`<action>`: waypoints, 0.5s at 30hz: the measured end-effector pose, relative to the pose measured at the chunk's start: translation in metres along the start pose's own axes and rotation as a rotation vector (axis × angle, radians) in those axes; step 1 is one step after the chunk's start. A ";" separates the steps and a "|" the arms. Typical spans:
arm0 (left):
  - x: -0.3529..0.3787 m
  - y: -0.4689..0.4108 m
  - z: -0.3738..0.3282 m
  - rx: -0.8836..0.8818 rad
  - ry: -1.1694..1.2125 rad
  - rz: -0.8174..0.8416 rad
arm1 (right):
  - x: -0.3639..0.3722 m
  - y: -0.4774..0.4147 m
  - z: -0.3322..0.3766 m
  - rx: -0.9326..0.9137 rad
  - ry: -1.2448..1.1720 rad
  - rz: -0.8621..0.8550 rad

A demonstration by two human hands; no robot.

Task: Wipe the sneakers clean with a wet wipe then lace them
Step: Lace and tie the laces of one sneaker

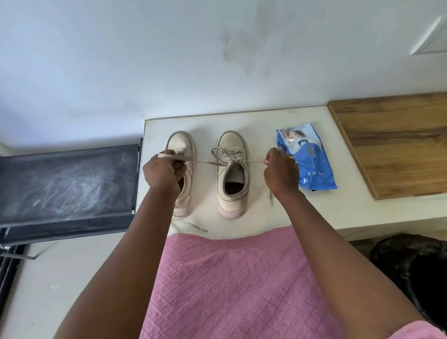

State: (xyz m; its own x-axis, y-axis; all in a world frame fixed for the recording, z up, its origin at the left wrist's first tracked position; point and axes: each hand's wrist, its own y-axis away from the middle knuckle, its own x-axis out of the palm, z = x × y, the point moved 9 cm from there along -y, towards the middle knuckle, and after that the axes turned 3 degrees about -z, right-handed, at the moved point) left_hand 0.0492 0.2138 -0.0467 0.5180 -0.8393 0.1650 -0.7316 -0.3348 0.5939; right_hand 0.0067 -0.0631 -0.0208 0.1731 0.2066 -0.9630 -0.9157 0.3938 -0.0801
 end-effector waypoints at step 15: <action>-0.045 -0.002 -0.018 0.024 0.020 -0.155 | -0.028 -0.011 -0.096 0.215 0.026 -0.039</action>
State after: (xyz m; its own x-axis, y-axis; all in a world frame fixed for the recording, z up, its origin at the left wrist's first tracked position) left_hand 0.0359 0.2598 -0.0409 0.6341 -0.7682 0.0887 -0.6525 -0.4699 0.5945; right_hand -0.0226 -0.1596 -0.0173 0.1950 0.1659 -0.9667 -0.8095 0.5837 -0.0631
